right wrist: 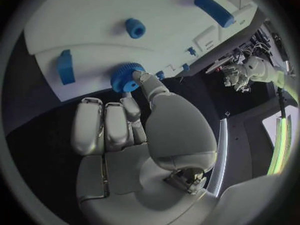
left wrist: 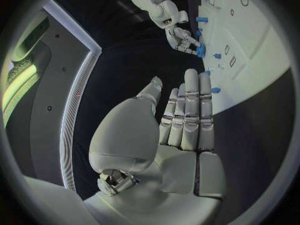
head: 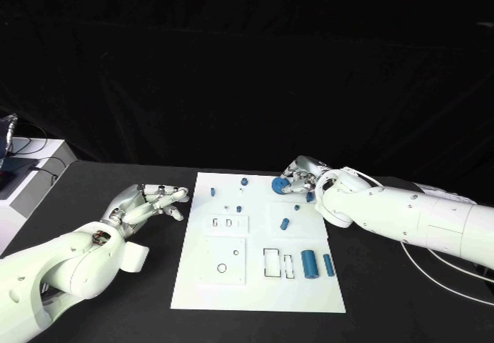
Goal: Assemble the parts on the task board
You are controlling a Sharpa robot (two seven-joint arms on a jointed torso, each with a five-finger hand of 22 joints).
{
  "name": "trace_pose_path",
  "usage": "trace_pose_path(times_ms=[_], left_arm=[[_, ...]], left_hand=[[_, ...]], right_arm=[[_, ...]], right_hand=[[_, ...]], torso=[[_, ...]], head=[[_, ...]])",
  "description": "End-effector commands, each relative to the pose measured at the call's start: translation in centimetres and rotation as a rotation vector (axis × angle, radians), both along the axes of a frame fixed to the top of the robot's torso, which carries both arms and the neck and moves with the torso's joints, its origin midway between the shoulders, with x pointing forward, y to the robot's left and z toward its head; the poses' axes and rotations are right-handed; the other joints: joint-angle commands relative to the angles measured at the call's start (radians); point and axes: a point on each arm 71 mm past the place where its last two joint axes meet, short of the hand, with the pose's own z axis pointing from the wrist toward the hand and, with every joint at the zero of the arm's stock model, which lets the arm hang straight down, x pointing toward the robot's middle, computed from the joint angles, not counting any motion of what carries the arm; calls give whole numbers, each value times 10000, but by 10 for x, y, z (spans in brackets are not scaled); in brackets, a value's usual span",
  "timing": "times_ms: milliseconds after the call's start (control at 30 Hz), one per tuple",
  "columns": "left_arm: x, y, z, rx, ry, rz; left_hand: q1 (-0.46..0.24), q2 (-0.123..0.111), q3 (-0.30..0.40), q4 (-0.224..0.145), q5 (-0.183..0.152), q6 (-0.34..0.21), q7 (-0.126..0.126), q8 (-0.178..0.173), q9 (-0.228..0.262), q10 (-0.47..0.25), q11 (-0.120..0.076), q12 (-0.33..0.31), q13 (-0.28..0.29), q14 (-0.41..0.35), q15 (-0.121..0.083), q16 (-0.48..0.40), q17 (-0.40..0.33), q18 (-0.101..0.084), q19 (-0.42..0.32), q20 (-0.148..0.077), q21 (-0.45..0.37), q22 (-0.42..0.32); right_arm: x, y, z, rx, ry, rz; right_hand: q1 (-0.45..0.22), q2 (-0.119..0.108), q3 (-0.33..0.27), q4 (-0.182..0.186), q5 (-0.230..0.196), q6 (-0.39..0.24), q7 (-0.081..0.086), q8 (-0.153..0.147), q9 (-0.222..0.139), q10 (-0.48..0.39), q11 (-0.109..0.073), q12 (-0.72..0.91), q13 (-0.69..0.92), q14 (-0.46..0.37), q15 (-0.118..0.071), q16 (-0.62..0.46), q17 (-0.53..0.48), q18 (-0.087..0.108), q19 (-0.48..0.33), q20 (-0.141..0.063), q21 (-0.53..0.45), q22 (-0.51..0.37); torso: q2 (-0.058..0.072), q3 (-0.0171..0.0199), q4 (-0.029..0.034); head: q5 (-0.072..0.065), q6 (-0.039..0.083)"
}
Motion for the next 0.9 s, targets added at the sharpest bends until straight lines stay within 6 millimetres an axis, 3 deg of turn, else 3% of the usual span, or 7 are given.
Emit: trace_pose_path(times_ms=[33,333,533,767,900], left_arm=[[-1,-3,1,-58,-28,-229],[-2,-3,2,-64,-24,-261],[-2,-4,2,-77,-21,-298],[-2,-5,2,-86,-22,-320],[-2,-5,2,-87,-24,-321]], left_hand=[[44,125,-24,-20,7,-72,-28,-31,-7,-85,-18,-31,13,-62,-17,63,-17,144,-84,-15,53,-12],[50,124,30,-23,8,-72,-27,-31,-8,-90,-17,-32,12,-66,-18,66,-16,145,-91,-17,66,-14],[27,102,69,-14,7,-70,-27,-30,-7,-88,-16,-31,12,-68,-16,70,-15,144,-99,-17,81,-16],[27,102,69,-14,7,-70,-27,-30,-7,-88,-16,-31,12,-68,-16,70,-15,144,-99,-17,81,-16],[27,102,69,-14,7,-70,-27,-30,-7,-88,-16,-31,12,-68,-16,70,-15,144,-99,-17,81,-16]], right_arm=[[-7,9,12,-579,-1523,212],[-24,55,18,-830,-2210,1217],[-26,84,12,-1185,-2315,1695],[-23,101,-1,-1422,-2132,1798],[-20,106,-6,-1512,-1996,1786]], right_hand=[[-165,37,-7,-8,87,541,110,60,69,111,-50,-48,24,13,-94,-67,15,-100,466,-78,68,1707],[-210,19,-71,47,-141,584,88,55,68,148,-59,-101,68,19,-105,-85,36,-115,464,-95,81,1709],[-193,11,-92,84,-246,550,99,44,62,148,-51,-140,83,24,-104,-86,60,-121,463,-98,95,1713],[-182,3,-95,89,-266,539,106,45,61,150,-44,-144,93,22,-100,-93,59,-121,460,-95,87,1711],[-168,1,-94,99,-281,523,110,44,60,130,-43,-180,88,19,-98,-102,59,-117,455,-94,66,1705]], torso=[[-4,-12,-2],[10,-15,8],[1,-33,32],[16,-21,45],[15,-37,75]], head=[[-5,5],[7,10],[-1,-2],[37,-14],[29,-55]])
